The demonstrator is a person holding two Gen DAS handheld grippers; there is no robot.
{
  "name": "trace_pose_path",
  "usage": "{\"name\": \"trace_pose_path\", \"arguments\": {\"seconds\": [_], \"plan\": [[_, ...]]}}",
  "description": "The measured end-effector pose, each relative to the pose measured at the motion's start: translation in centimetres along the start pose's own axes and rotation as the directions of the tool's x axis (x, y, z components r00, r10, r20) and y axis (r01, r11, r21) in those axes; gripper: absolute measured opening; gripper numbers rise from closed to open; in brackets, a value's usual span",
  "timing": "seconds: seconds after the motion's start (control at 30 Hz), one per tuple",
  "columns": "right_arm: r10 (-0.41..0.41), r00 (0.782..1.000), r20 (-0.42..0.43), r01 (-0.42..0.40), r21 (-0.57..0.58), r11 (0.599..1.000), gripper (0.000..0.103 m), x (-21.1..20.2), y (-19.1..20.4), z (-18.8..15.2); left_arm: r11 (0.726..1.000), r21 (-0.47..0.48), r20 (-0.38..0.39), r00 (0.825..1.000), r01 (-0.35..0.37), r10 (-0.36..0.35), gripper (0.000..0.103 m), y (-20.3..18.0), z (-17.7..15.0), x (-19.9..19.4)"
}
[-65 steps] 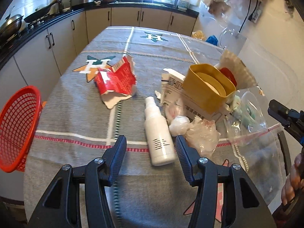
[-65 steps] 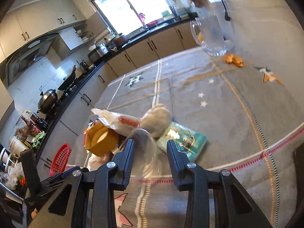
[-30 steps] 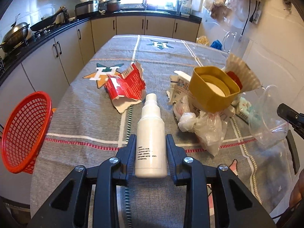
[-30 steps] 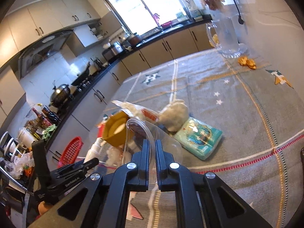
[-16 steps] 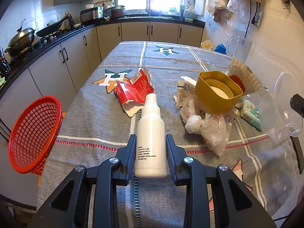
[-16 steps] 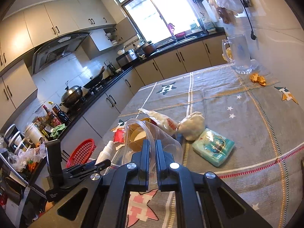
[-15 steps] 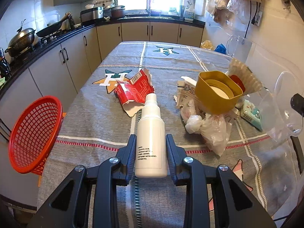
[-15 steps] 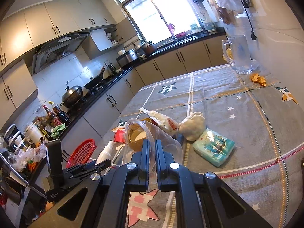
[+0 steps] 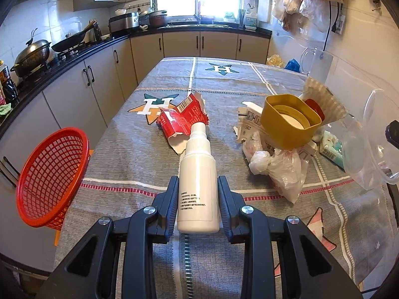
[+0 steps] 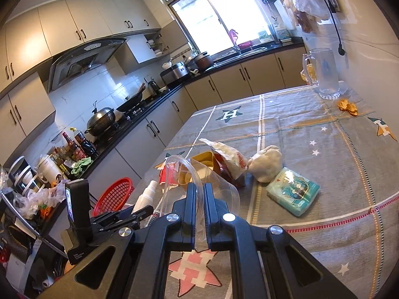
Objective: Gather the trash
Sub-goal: 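Carry the spray bottle and plastic container over the red basket with both tools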
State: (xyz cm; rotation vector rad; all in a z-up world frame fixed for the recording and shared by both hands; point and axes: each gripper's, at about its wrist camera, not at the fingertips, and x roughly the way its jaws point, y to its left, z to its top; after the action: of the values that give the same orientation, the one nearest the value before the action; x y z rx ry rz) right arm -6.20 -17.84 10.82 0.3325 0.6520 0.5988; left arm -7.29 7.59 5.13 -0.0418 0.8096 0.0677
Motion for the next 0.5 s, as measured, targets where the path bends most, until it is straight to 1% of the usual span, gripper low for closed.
{"name": "trace_pose_path", "arguments": {"seconds": [0.5], "plan": [[0.025,0.999,-0.023,-0.026,-0.022,0.999,0.007,0.6,1.5,-0.3,1.000,-0.011,0.005,1.000,-0.011,0.011,0.029,0.8,-0.3,-0.5]]}}
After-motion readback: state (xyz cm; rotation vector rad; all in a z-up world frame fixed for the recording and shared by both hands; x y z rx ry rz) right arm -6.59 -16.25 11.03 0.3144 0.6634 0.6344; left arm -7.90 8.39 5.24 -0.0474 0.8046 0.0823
